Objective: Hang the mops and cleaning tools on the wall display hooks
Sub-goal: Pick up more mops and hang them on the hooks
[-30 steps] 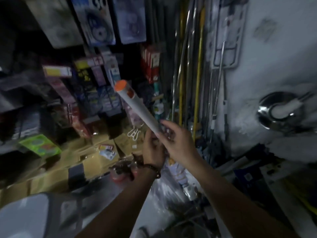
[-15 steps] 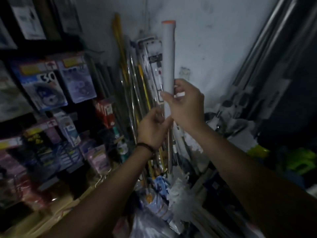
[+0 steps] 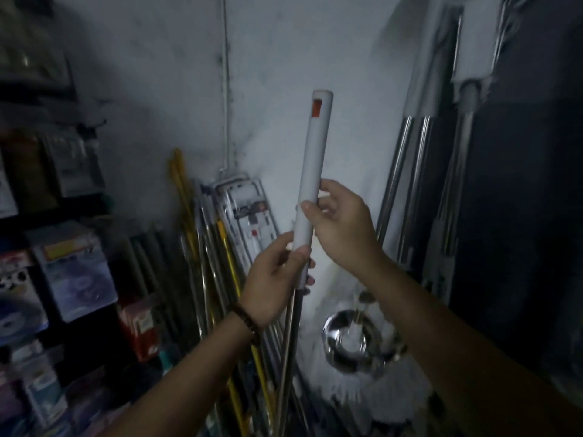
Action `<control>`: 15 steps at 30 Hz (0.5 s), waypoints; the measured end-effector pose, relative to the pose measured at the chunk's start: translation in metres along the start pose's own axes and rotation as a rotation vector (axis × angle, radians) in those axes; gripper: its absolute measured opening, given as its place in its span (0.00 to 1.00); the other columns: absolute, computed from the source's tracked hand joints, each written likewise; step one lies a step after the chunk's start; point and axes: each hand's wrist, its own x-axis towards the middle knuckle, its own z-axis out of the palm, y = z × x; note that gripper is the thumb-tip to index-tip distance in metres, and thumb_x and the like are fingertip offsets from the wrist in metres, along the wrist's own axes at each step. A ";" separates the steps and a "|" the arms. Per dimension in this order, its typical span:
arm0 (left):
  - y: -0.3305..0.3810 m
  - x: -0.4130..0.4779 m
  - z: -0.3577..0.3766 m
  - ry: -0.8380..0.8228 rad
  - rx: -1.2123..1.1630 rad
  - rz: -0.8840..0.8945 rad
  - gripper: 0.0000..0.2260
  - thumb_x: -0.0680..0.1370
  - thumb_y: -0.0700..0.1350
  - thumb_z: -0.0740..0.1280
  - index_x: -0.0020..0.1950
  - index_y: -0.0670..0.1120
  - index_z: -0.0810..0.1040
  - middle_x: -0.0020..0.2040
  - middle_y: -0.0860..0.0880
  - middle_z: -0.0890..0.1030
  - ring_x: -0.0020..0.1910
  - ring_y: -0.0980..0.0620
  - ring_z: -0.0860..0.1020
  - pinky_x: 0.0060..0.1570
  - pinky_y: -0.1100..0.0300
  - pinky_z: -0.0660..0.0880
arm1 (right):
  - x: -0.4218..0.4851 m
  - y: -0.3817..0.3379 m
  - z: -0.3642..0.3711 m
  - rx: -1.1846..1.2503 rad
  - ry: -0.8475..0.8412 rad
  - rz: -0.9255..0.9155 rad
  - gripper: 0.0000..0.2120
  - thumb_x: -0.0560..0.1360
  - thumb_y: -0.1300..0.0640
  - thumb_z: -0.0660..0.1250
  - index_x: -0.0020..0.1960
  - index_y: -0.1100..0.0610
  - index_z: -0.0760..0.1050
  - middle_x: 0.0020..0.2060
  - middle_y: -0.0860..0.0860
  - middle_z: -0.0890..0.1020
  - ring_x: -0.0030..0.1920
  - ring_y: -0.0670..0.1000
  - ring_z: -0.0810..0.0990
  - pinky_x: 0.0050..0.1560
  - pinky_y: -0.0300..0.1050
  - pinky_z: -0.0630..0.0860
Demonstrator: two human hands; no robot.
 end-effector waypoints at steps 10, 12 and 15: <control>0.049 0.078 0.032 0.019 -0.137 0.059 0.09 0.81 0.49 0.70 0.60 0.57 0.86 0.46 0.35 0.84 0.38 0.36 0.84 0.42 0.34 0.84 | 0.062 -0.034 -0.036 -0.190 0.258 -0.122 0.38 0.73 0.45 0.80 0.79 0.37 0.67 0.44 0.38 0.83 0.43 0.36 0.84 0.38 0.30 0.80; 0.050 0.093 0.033 0.006 -0.174 0.072 0.10 0.81 0.48 0.71 0.60 0.58 0.86 0.45 0.35 0.85 0.37 0.38 0.83 0.42 0.33 0.83 | 0.071 -0.045 -0.034 -0.273 0.264 -0.099 0.41 0.73 0.44 0.80 0.80 0.35 0.64 0.46 0.39 0.83 0.42 0.38 0.83 0.40 0.31 0.80; 0.056 0.115 0.032 -0.032 -0.184 0.107 0.09 0.81 0.50 0.71 0.59 0.58 0.87 0.42 0.40 0.86 0.39 0.36 0.84 0.43 0.35 0.84 | 0.085 -0.065 -0.033 -0.346 0.323 -0.084 0.40 0.75 0.49 0.78 0.81 0.36 0.63 0.45 0.40 0.83 0.44 0.39 0.82 0.48 0.40 0.83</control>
